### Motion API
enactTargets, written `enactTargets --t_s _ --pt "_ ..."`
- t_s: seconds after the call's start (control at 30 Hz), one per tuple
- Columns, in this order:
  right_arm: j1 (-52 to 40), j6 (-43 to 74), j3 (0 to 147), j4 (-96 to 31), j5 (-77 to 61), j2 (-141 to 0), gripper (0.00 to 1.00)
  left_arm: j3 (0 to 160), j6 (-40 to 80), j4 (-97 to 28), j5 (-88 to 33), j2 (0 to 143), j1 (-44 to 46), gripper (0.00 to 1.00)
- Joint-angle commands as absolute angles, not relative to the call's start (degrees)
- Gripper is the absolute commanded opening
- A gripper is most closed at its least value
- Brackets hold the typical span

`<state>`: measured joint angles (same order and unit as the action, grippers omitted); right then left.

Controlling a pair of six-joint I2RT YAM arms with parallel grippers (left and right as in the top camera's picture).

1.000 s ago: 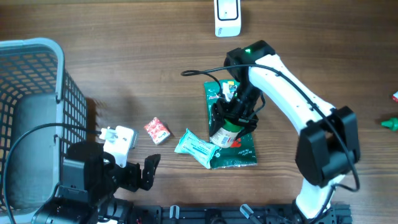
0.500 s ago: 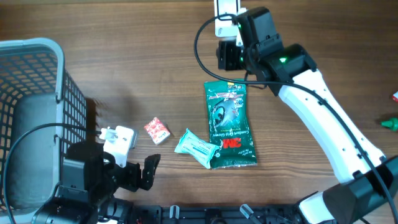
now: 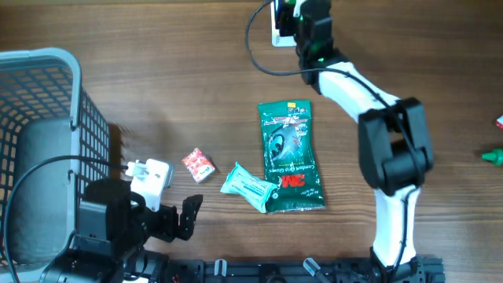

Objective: Scan the item barcode

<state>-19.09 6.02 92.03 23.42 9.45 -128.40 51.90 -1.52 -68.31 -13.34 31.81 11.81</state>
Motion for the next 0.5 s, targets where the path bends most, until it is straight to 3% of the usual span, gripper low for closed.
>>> enactTargets --t_s 0.0,0.2,0.4,0.47 --pt "-19.2 4.5 93.3 29.1 9.0 -130.8 0.61 52.0 -2.6 -68.2 -13.4 31.5 11.5 1.0" --pt "-18.8 5.1 93.5 28.7 9.0 -130.2 0.6 52.0 -2.6 -68.2 -13.4 31.5 11.5 1.0" --pt "-12.9 5.0 93.5 8.7 9.0 -115.3 0.58 52.0 -2.6 -68.2 -13.4 31.5 11.5 1.0" --pt "-4.2 5.1 93.5 -4.9 9.0 -108.0 0.56 52.0 -2.6 -68.2 -13.4 31.5 11.5 1.0"
